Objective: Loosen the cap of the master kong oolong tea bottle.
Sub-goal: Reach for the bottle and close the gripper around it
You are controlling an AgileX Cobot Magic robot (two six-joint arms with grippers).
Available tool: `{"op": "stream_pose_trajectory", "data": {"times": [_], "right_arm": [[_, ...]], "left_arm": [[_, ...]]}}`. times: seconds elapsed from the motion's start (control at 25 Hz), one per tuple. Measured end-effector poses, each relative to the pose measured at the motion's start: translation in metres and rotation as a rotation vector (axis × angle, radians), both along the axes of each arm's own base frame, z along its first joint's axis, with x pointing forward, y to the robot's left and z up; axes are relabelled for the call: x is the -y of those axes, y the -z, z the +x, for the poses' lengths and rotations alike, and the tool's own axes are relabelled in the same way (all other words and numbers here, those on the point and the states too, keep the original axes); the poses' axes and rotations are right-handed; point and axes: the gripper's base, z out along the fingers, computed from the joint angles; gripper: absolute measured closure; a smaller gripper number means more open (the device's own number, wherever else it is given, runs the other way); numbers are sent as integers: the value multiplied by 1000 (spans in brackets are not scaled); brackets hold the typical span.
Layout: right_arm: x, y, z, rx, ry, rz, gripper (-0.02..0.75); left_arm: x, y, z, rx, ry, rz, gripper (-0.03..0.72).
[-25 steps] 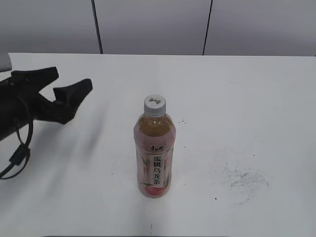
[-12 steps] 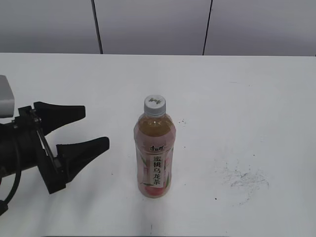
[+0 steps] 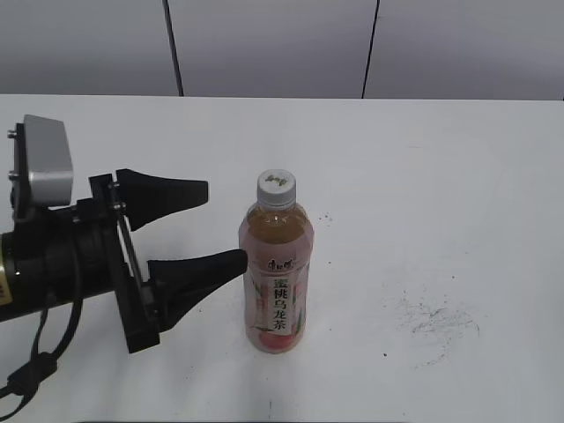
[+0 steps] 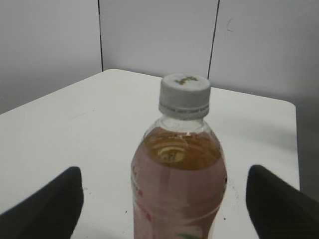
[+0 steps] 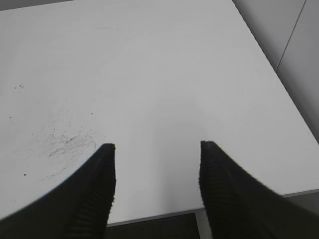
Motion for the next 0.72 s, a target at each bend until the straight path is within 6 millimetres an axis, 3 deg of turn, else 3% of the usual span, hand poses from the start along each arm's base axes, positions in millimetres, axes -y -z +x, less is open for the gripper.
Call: {"op": "stream_pose_trajectory", "data": {"times": [0.44,0.72], "right_arm": [[0,0,0,-1,0,0,328],[0,0,0,-1,0,0,328]], "left_arm": [[38,5,21,17,94,-15,95],[60,23,33,-12,136,-5,96]]}}
